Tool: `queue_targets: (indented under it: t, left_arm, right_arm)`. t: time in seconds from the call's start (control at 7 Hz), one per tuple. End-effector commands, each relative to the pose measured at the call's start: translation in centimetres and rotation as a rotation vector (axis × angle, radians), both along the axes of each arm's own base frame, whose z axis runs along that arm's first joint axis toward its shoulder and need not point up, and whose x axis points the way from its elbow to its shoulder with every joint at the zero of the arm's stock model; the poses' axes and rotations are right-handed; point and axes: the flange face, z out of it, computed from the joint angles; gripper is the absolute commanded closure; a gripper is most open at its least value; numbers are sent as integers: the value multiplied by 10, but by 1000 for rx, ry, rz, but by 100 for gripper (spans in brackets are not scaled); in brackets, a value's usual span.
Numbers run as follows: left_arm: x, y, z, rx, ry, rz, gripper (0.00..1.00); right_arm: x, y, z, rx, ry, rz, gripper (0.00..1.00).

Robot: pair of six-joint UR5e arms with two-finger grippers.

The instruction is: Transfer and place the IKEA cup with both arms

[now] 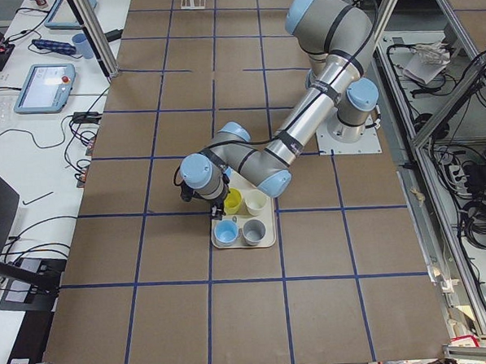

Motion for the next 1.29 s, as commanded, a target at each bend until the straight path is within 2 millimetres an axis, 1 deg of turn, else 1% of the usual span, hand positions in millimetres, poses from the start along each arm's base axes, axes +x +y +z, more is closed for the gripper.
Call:
queue_targets:
  t: [0.0, 0.14, 0.29, 0.43, 0.57, 0.71, 0.86, 1.0, 1.14]
  left_arm:
    - [-57, -12, 83, -71, -76, -51, 15]
    - [-123, -21, 125, -100, -107, -56, 14]
    - [-181, -19, 167, -135, -135, -57, 11]
    - [-242, -11, 192, -145, -138, -2, 11]
    - [-305, 0, 209, -147, -139, 26, 11]
    - [-369, 16, 217, -162, -143, 50, 9]
    - [-422, 36, 218, -173, -143, 63, 7]
    - [-463, 49, 217, -188, -147, 83, 0]
    - [-487, 45, 216, -212, -149, 133, 0]
  right_arm:
    - [0, 0, -1, 1, 0, 0, 0]
    - [0, 0, 0, 0, 0, 0, 0]
    - [1, 0, -1, 1, 0, 1, 0]
    - [1, 0, -1, 1, 0, 1, 0]
    - [0, 0, 0, 0, 0, 0, 0]
    - [1, 0, -1, 1, 0, 1, 0]
    - [0, 0, -1, 1, 1, 0, 0]
    - [0, 0, -1, 1, 2, 0, 0]
    - [-1, 0, -1, 1, 5, -1, 0]
